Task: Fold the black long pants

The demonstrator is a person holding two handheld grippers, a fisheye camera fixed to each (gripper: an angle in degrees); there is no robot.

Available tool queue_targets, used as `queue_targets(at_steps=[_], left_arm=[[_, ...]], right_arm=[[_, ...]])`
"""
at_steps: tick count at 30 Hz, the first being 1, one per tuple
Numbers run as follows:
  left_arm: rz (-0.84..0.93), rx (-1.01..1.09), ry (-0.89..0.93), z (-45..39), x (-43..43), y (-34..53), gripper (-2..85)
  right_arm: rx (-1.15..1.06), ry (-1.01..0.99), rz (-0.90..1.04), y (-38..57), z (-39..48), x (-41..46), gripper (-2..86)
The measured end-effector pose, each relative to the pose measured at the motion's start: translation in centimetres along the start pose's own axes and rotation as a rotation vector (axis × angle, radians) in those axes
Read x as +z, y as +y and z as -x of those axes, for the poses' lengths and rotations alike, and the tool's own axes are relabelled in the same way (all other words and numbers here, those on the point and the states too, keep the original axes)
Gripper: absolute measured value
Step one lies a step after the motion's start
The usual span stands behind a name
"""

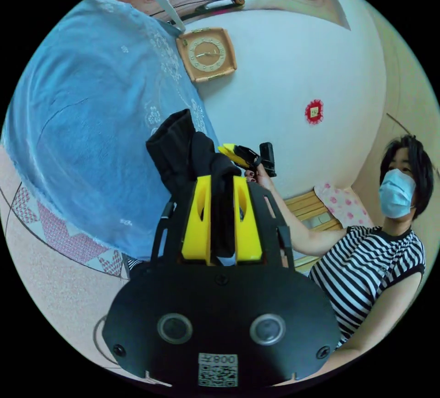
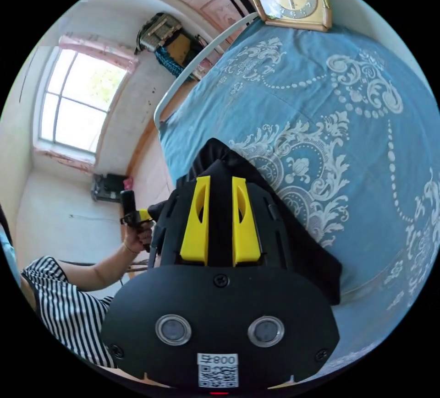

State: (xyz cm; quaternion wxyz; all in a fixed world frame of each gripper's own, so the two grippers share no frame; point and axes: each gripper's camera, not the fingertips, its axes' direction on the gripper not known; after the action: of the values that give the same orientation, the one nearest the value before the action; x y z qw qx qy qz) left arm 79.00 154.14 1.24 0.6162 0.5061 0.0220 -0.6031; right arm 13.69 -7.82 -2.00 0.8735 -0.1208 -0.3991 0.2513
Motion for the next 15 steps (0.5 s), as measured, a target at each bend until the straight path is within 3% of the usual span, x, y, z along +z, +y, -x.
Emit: queue_targets(at_steps=[9, 15], left_arm=[[0.154, 0.035, -0.237, -2.1, -0.2, -3.8, 11.3], [0.127, 0.016, -0.207, -2.1, -1.3, -4.6, 6.8]], right_arm=[[-0.081, -0.070, 0.075, -6.8, 2.2, 1.0, 11.3], [-0.094, -0.106, 0.206, -9.1, 3.7, 3.3, 5.9]])
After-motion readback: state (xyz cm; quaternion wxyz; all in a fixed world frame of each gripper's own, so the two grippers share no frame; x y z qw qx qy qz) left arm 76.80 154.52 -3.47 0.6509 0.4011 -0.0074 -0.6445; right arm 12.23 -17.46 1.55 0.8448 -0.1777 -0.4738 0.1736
